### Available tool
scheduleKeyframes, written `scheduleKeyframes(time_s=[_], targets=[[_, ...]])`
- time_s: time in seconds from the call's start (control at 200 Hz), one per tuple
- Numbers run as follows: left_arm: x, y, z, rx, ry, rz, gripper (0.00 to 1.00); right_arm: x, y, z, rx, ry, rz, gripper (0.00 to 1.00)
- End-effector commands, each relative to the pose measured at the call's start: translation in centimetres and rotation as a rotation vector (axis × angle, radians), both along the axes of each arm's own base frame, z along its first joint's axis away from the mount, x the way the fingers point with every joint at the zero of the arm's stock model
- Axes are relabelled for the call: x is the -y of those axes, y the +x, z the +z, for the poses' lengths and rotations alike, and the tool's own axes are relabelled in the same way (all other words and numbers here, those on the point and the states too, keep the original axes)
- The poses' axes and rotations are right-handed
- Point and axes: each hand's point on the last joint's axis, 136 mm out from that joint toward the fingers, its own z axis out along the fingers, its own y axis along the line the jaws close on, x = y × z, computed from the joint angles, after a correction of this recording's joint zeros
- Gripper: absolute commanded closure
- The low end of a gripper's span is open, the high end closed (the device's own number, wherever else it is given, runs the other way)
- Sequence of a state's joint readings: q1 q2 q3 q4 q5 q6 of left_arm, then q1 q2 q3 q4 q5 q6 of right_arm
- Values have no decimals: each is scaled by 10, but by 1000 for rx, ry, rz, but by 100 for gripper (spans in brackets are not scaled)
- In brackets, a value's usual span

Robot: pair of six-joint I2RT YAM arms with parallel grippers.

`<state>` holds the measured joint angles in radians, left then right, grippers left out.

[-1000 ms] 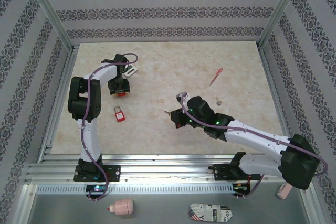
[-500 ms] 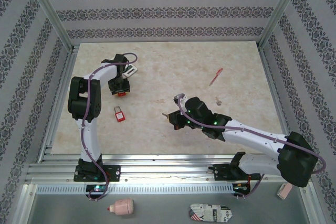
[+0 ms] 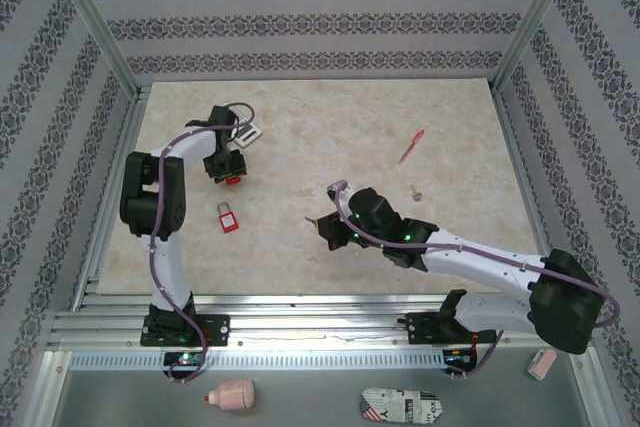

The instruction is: Unlock with the key

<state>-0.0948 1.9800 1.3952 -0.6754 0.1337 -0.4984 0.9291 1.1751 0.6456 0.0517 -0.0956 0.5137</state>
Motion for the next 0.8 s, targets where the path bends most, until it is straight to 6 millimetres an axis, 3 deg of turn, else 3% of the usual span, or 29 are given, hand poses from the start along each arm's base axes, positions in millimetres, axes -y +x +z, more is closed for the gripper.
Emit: scheduleKeyframes(time_s=[0.0,0.225,0.465,0.794], targets=[[31,17,53,179,-253,83,98,-5,5,37,174,57,-28,100],[73,12,140,368,-660,205,100,-5,21,75,341,66,-81,100],[100,-5,218,500,-963,267,100,-32,37,111,432,30,-38,100],[111,-32,273,599,-1206,296,100,-66,74,141,465,59,-49,100]])
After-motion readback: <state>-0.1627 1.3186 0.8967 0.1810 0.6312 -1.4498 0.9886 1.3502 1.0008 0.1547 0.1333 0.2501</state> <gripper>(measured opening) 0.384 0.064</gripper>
